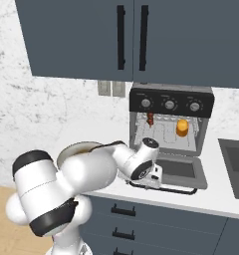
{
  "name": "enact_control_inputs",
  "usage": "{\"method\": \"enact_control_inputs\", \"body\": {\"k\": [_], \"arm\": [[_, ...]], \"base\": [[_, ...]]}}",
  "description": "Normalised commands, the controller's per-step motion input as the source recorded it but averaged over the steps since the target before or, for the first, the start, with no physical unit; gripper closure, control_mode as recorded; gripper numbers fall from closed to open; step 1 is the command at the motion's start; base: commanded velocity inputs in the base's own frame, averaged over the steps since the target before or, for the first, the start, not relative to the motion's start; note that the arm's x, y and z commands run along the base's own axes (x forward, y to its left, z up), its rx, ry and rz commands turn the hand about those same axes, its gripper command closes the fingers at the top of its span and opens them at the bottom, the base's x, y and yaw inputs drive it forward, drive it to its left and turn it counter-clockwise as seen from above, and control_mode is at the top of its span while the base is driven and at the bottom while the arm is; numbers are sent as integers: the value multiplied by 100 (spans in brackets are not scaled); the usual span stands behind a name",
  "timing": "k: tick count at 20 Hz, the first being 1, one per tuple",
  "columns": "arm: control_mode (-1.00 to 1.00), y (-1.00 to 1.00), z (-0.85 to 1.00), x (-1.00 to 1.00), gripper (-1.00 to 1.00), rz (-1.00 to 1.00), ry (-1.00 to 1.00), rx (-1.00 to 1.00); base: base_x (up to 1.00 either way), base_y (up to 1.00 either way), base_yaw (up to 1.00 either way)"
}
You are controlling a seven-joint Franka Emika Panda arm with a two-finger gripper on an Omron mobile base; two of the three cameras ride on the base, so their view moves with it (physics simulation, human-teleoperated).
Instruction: Pick up the kebab skewer and baguette bread, and place them inside the toaster oven. Close the toaster oven door and start by setting the timer.
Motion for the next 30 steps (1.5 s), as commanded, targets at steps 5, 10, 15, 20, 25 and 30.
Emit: {"method": "enact_control_inputs", "body": {"k": [5,10,15,20,25,30], "arm": [[-100,13,45,53,-100,0,-25,-5],[-100,34,42,51,-100,0,-41,-11],[-100,41,21,61,-100,0,-40,-13],[-100,21,16,54,-100,0,-35,-12],[-100,18,4,41,-100,0,-36,-11],[-100,22,0,43,-100,0,-34,-10]], "base": [[0,0,0],[0,0,0],[0,0,0],[0,0,0],[0,0,0],[0,0,0]]}}
